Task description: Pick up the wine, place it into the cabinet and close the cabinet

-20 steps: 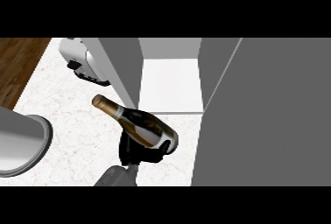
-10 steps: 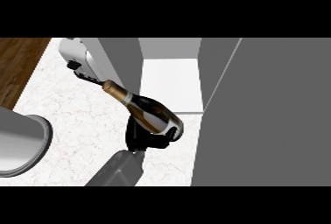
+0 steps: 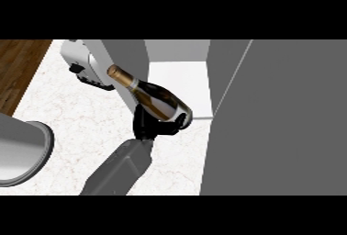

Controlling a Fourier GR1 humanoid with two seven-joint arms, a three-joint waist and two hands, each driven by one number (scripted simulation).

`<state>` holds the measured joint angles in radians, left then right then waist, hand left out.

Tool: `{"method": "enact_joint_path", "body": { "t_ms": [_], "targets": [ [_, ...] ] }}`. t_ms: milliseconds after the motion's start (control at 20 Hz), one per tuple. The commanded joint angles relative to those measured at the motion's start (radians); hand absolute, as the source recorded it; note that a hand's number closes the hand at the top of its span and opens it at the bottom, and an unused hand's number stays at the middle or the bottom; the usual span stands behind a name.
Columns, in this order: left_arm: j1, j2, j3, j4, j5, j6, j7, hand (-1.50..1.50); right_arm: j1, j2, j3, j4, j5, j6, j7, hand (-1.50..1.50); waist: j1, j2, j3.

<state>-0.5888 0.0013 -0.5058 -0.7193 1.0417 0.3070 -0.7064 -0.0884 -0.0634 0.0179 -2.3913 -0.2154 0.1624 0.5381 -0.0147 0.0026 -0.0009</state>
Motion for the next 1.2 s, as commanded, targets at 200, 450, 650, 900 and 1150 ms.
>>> {"method": "enact_joint_path", "body": {
  "t_ms": [200,450,650,900,1150],
  "targets": [
    [-0.173,-0.001,0.106,0.241,0.025,-0.103,-0.032,1.5,0.022,0.018,0.036,-0.009,0.026,-0.007,-0.014,-1.5,-0.008,0.003,0.0],
    [-0.298,-0.001,0.126,0.268,0.066,-0.042,0.034,1.5,0.123,0.036,0.068,-0.009,0.041,0.038,-0.1,-1.5,-0.013,0.003,0.001],
    [-0.354,-0.001,0.121,0.318,0.077,-0.024,0.047,1.5,0.053,0.001,-0.004,0.043,0.0,0.043,-0.091,-1.5,-0.012,0.004,0.001],
    [-0.414,-0.001,0.101,0.372,0.121,0.01,0.087,1.5,-0.003,0.014,0.021,0.004,0.011,-0.012,-0.008,-1.5,-0.032,0.008,0.0],
    [-0.462,-0.001,0.1,0.464,0.122,-0.017,0.118,1.5,-0.006,0.039,0.06,0.046,0.043,0.001,-0.075,-1.5,-0.048,0.016,0.0]
  ]
}}
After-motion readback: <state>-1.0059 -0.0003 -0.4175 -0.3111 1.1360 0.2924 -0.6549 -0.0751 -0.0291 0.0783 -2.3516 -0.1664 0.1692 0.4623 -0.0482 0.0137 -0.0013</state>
